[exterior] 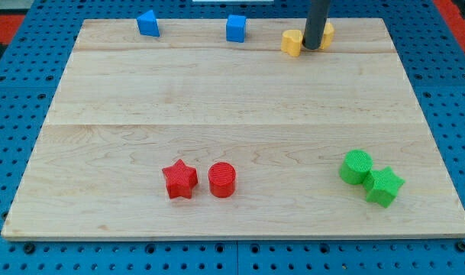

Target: Move the yellow heart vertical bottom to the blue cube

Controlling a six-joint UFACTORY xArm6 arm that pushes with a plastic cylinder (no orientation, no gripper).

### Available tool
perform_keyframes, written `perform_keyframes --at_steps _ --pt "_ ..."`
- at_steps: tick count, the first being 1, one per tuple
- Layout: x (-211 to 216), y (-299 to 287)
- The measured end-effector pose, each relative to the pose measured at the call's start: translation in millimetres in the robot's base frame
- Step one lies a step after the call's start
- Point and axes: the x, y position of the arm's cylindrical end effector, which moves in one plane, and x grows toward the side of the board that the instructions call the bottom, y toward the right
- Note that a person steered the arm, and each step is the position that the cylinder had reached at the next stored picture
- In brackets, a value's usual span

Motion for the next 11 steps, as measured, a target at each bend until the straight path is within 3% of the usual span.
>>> perform_keyframes --at_steps 3,5,6,8,9,10,11 --pt "-16.7 -8.5" --pt "-7.5 -125.0" --pt "3.9 -143.5" --pt "5.6 -118.4" --pt "18.4 -78.3" --pt "42.9 -79.3" --pt "43.2 -128.2"
